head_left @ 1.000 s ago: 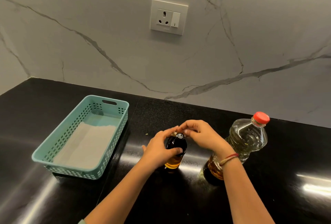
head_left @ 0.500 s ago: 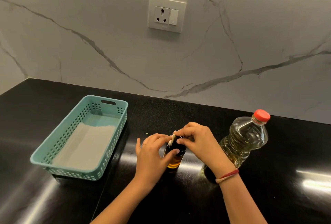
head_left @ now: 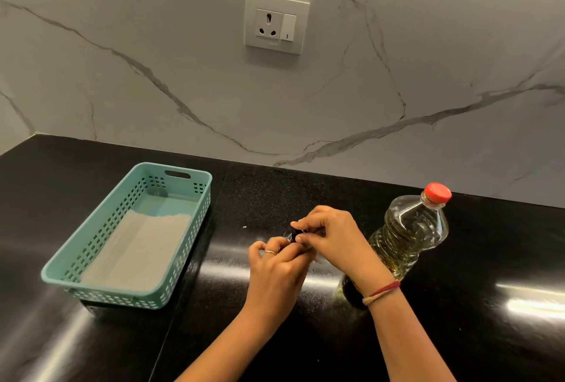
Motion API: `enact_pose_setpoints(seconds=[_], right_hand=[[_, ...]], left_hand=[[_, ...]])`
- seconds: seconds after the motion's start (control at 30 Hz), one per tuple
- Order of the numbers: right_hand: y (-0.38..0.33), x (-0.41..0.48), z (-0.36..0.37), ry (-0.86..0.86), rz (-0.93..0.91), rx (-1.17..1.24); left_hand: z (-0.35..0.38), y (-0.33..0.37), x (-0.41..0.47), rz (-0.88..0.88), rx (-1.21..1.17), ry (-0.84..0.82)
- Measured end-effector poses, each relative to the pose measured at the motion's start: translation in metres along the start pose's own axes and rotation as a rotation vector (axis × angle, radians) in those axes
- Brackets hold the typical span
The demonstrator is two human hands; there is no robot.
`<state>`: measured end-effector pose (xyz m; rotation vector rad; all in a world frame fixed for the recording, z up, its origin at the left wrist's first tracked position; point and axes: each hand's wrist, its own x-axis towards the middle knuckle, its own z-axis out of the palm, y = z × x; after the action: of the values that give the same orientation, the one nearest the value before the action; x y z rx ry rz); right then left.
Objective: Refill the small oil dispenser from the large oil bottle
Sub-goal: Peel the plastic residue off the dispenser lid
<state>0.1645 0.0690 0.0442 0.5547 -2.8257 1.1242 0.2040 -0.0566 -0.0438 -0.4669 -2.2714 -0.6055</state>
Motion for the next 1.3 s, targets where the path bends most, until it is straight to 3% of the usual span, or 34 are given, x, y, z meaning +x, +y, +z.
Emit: enact_pose_setpoints(seconds=[0.17,0.3,0.37,0.43,0.53,0.63,0.7,0.87,1.0,1.13,1.3], right_hand=[[0.000,-0.004,-0.002,-0.001,-0.010,0.008],[0.004,-0.030,0.002,0.384,-0.072,0.137],[0.010,-0.049,0.016,0.436,0.062,0.308],[0.011,-0.067,0.039,0.322,0.243,0.663],[0.008,-0.084,0.065,0.258,0.452,1.120],[0.012,-0.084,0.067,0.338,0.563,1.281],[0.020,-0.079,0.065,0.419,0.584,1.255],[0.031,-0.066,0.060,0.492,0.487,0.925],[0.034,-0.059,0.067,0.510,0.401,0.632],[0.028,-0.055,0.063,0.583,0.355,0.594],[0.037,-0.029,0.053,0.486,0.328,0.473]], left_hand=[[0.004,0.001,0.000,0.044,0.009,-0.032],[-0.014,-0.001,-0.005,-0.173,-0.190,-0.018],[-0.022,-0.002,-0.012,-0.290,-0.273,-0.006],[-0.026,-0.002,-0.020,-0.337,-0.304,-0.009],[-0.025,0.001,-0.025,-0.320,-0.291,-0.040],[-0.022,-0.001,-0.025,-0.220,-0.260,-0.085],[-0.021,-0.005,-0.023,-0.195,-0.306,-0.149],[-0.023,-0.013,-0.011,-0.483,-0.622,-0.158],[-0.014,-0.023,0.001,-0.458,-0.628,-0.270],[-0.005,-0.032,0.001,-0.467,-0.664,-0.258],[-0.002,-0.038,0.003,-0.469,-0.694,-0.246]])
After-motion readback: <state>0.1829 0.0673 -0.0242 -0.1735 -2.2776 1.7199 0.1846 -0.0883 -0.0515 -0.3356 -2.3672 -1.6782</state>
